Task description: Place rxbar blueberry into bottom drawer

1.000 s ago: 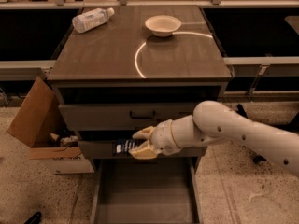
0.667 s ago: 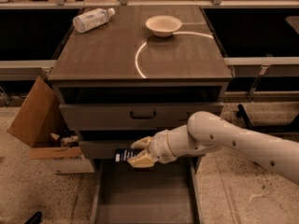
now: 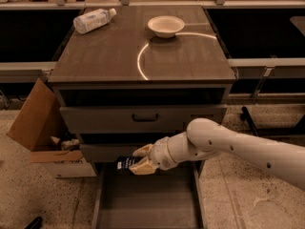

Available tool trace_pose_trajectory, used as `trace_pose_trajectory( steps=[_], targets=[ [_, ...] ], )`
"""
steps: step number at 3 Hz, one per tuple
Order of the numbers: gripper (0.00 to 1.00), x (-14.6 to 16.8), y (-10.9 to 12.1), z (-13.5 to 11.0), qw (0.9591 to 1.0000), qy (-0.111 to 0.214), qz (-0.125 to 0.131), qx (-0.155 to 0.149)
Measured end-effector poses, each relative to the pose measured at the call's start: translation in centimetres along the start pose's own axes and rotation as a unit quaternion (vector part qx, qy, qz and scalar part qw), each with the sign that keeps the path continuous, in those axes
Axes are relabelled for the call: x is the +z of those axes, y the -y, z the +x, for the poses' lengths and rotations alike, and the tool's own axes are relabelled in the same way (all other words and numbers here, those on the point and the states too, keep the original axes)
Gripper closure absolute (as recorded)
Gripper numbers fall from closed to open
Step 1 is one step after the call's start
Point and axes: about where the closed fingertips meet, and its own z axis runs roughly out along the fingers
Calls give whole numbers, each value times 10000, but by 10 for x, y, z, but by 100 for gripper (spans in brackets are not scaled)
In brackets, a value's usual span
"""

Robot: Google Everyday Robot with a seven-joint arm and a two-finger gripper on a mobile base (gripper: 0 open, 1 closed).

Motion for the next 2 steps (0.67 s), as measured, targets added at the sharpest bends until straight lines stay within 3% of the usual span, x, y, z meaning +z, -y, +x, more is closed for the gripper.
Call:
trace_pose_trajectory(
  steps=[2],
  targets=[
    [100, 66, 7, 96, 9987, -199, -154, 441]
  ],
)
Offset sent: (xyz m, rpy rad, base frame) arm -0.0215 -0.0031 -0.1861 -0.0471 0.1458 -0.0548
